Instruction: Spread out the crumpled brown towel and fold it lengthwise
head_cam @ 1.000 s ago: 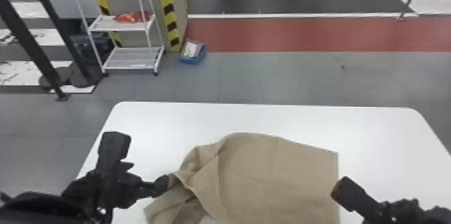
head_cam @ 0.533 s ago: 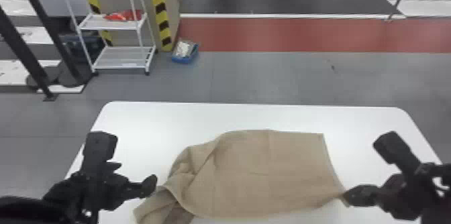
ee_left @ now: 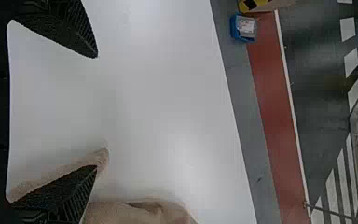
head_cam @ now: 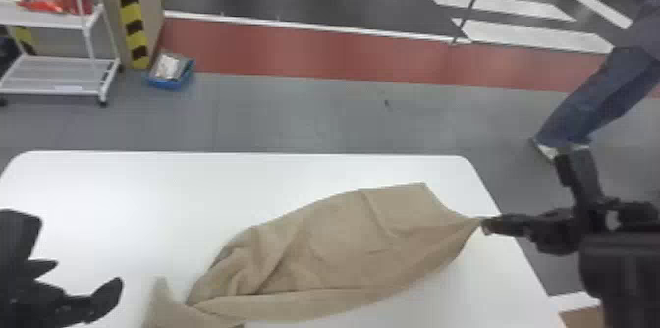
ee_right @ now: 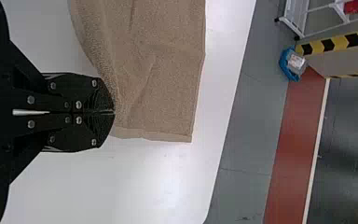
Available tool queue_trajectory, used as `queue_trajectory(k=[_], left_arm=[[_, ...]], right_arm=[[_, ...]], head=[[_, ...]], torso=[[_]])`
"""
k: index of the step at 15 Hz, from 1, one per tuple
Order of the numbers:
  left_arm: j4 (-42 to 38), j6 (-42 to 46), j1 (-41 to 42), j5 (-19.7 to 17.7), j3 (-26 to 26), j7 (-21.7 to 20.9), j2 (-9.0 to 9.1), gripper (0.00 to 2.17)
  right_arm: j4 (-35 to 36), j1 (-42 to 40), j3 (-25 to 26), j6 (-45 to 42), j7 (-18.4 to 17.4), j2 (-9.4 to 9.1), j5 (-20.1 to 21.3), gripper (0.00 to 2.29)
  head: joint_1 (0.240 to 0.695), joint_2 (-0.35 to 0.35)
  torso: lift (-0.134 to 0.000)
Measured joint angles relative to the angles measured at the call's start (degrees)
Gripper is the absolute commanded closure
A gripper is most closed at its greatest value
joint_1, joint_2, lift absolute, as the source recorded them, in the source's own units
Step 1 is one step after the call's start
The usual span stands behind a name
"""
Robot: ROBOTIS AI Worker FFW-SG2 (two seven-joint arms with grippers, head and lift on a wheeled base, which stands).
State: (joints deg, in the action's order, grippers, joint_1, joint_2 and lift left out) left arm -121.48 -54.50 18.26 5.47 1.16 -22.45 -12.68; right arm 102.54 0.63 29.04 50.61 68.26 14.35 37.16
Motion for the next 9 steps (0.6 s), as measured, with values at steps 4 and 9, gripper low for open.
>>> queue_trajectory(k=[4, 9], left_arm=[[-0.65, 0.07, 1.91, -0.28, -0.55, -2.17, -0.17, 0.03], [4.58, 9.29, 2.56, -3.30, -3.15, -2.01, -0.94, 0.04]], right_arm=[[-4.22, -1.39, 0.93, -0.82, -2.90, 0.65, -1.01, 1.59], [-8.96, -8.80, -0.78, -16.96, -8.20, -0.01, 1.29, 1.59]], head=[[0.695, -0.350], [0.695, -0.350]], torso=[[0.000], [0.000]])
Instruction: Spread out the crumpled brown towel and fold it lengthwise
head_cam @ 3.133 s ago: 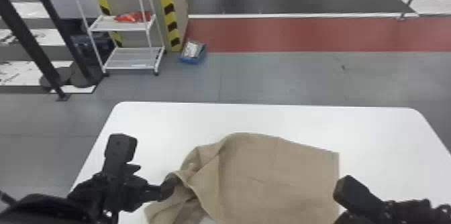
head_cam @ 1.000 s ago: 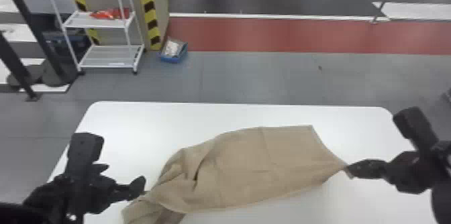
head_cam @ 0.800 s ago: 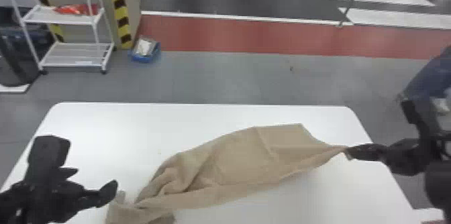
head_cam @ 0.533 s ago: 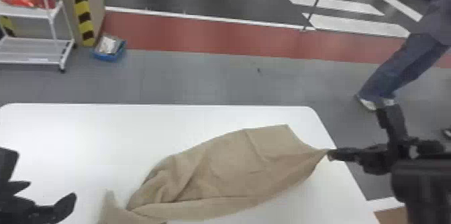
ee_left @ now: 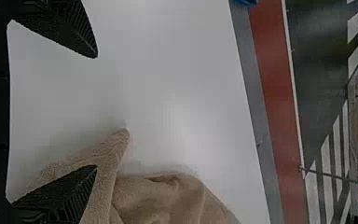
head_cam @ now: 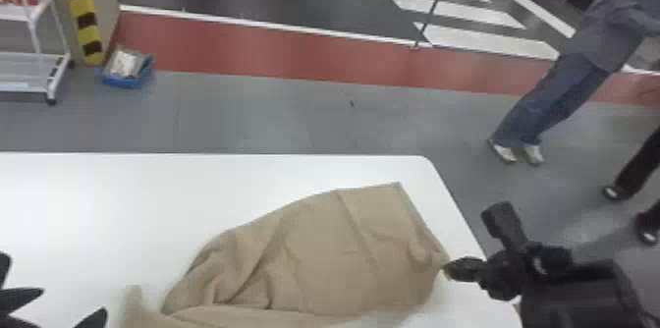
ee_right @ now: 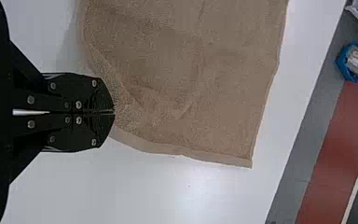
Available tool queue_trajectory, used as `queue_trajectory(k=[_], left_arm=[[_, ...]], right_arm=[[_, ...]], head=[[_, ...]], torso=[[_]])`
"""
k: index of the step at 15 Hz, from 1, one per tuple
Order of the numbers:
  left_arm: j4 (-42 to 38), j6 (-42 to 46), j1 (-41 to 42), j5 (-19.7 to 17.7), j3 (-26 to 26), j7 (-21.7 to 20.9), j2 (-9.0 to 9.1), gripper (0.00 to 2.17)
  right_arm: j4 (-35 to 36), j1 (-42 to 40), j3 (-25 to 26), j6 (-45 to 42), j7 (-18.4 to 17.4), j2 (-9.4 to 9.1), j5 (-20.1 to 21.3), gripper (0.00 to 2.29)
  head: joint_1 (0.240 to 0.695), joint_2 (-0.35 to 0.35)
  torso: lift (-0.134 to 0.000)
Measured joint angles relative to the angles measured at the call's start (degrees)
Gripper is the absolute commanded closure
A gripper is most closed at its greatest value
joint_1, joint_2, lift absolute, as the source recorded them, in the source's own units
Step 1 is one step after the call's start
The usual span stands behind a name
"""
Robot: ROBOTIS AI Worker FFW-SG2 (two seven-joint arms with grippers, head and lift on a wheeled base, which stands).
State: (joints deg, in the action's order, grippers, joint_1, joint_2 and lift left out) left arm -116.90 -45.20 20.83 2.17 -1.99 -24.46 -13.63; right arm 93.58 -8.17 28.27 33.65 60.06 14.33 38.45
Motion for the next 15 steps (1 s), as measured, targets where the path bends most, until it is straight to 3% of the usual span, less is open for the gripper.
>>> queue_trajectory(k=[3, 5, 11, 15], left_arm=[[4.36, 8.19, -0.72, -4.91, -0.59, -0.13, -2.14, 0.23], [5.55, 9.43, -1.44, -7.24, -0.84, -0.95, -3.50, 0.36], [6.86, 6.63, 0.04, -10.70, 0.89, -4.64, -6.46, 0.36], [9.86, 7.05, -3.76, -10.02, 0.43, -4.87, -6.37, 0.36]], right_arm=[[-10.95, -1.97, 3.02, -19.55, -6.41, 0.81, -0.84, 1.59], [-16.13, -2.39, 5.00, -27.61, -8.81, 1.23, -1.89, 1.59], [-23.50, 0.63, 5.34, -29.81, -10.15, 3.04, -2.55, 1.59], [-23.82, 1.38, 4.50, -28.41, -10.43, 2.68, -2.13, 1.59]], head=[[0.695, -0.350], [0.695, -0.350], [0.695, -0.350], [0.695, -0.350]], torso=[[0.000], [0.000], [0.000], [0.000]])
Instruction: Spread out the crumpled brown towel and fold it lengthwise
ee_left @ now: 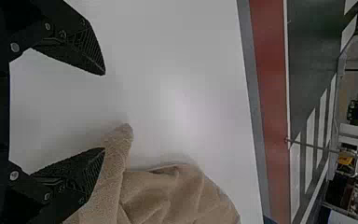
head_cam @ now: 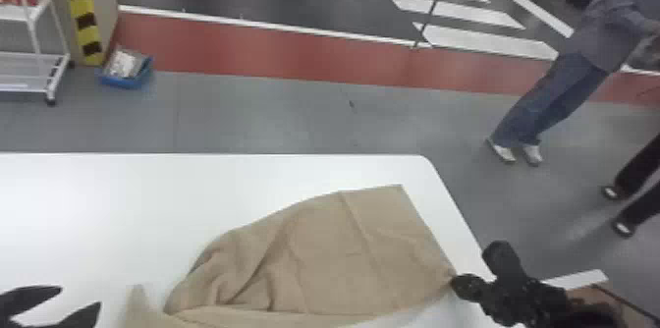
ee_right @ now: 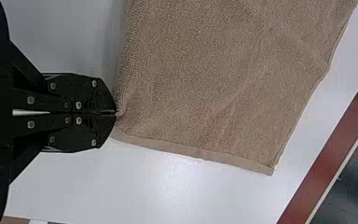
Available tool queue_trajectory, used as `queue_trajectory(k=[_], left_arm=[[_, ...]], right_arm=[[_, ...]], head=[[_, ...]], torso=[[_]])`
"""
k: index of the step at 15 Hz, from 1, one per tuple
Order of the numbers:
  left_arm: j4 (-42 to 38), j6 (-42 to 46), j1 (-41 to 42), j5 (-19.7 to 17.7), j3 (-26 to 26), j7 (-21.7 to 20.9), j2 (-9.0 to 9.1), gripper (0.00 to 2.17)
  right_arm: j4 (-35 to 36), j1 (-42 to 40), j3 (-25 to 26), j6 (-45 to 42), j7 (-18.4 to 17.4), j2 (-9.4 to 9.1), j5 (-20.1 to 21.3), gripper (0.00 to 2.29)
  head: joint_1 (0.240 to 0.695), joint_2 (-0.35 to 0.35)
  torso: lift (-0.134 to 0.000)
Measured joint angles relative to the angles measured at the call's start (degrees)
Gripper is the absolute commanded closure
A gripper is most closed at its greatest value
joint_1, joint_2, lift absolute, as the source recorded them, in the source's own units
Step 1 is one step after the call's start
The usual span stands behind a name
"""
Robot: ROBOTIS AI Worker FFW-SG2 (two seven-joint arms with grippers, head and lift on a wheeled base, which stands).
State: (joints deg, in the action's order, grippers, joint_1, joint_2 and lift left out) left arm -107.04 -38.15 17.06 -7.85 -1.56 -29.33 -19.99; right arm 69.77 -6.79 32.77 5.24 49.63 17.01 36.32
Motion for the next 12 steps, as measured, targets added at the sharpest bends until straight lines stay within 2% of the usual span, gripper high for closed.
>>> queue_trajectory(k=[3, 5, 9, 12], left_arm=[[2.48, -0.72, -3.71, 0.74, -2.75, 0.15, 0.37, 0.37], [4.19, -2.15, -5.52, 2.35, -5.26, 0.16, 0.70, 0.50], [5.07, -5.29, -6.54, 2.90, -8.16, 0.10, 1.91, 0.50], [5.02, -10.92, -7.77, 2.75, -9.64, -0.62, 2.44, 0.51]], right_arm=[[0.11, -0.68, -0.01, -0.02, -0.63, -0.40, 0.19, 1.59], [0.10, -1.20, 0.45, -0.25, -0.69, -0.42, 0.54, 1.59], [-0.05, -1.70, 1.03, -0.53, -0.68, 0.00, 0.68, 1.59], [-0.08, -1.75, 1.07, -0.67, -0.67, 0.13, 0.69, 1.59]], head=[[0.695, -0.350], [0.695, -0.350], [0.695, -0.350], [0.695, -0.350]], torso=[[0.000], [0.000], [0.000], [0.000]])
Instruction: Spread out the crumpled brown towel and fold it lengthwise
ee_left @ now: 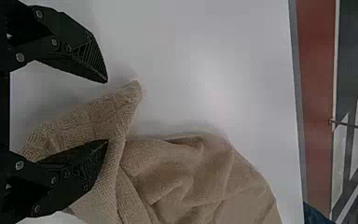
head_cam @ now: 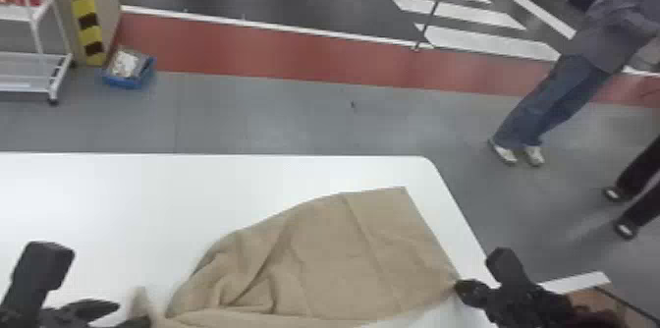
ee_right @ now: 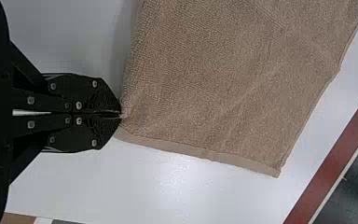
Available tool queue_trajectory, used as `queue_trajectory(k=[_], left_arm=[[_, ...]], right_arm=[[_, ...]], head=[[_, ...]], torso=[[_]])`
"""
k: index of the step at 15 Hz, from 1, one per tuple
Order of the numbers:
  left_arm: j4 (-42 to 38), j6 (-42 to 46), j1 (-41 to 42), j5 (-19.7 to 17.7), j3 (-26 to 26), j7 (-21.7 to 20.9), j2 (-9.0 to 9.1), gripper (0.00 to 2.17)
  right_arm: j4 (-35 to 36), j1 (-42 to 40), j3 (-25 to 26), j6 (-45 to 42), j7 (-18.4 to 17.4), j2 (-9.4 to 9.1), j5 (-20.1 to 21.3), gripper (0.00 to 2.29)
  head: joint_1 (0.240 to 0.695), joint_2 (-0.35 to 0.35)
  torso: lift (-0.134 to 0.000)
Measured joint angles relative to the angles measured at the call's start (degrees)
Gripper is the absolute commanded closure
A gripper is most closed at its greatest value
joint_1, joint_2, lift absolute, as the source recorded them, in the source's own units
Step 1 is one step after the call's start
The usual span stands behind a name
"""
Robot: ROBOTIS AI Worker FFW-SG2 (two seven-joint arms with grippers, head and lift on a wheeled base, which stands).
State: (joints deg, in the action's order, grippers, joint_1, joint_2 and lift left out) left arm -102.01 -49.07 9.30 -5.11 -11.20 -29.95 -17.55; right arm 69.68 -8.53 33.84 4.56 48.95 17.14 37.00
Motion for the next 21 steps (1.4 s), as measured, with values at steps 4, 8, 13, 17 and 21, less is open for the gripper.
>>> queue_trajectory(k=[4, 8, 13, 17, 21], left_arm=[[-2.04, -3.76, 0.34, -2.26, -0.06, -1.12, 0.33, 0.55], [-3.09, -4.60, 0.98, -0.93, -1.20, 0.00, 1.13, 1.70], [-6.54, -6.70, 2.88, 0.47, -0.50, 0.07, 1.21, 1.80], [-9.85, -6.77, 3.77, -0.13, 5.24, -0.13, 1.91, 1.83], [-10.61, -8.83, 2.02, -1.79, 10.98, -0.04, 3.83, 0.59]], right_arm=[[-0.34, -0.06, -0.01, -0.04, 0.00, 0.28, 0.00, 1.59], [-0.27, -0.18, -0.07, -0.07, 0.00, 0.18, -0.09, 1.59], [0.92, -1.51, 0.69, -0.69, 0.41, 0.16, -1.07, 1.59], [2.48, -2.24, 0.95, -0.73, 0.71, -0.29, -1.57, 1.59], [3.85, -2.29, 0.96, -0.19, 0.98, -1.05, -1.76, 1.59]], head=[[0.695, -0.350], [0.695, -0.350], [0.695, -0.350], [0.695, -0.350], [0.695, -0.350]], torso=[[0.000], [0.000], [0.000], [0.000], [0.000]])
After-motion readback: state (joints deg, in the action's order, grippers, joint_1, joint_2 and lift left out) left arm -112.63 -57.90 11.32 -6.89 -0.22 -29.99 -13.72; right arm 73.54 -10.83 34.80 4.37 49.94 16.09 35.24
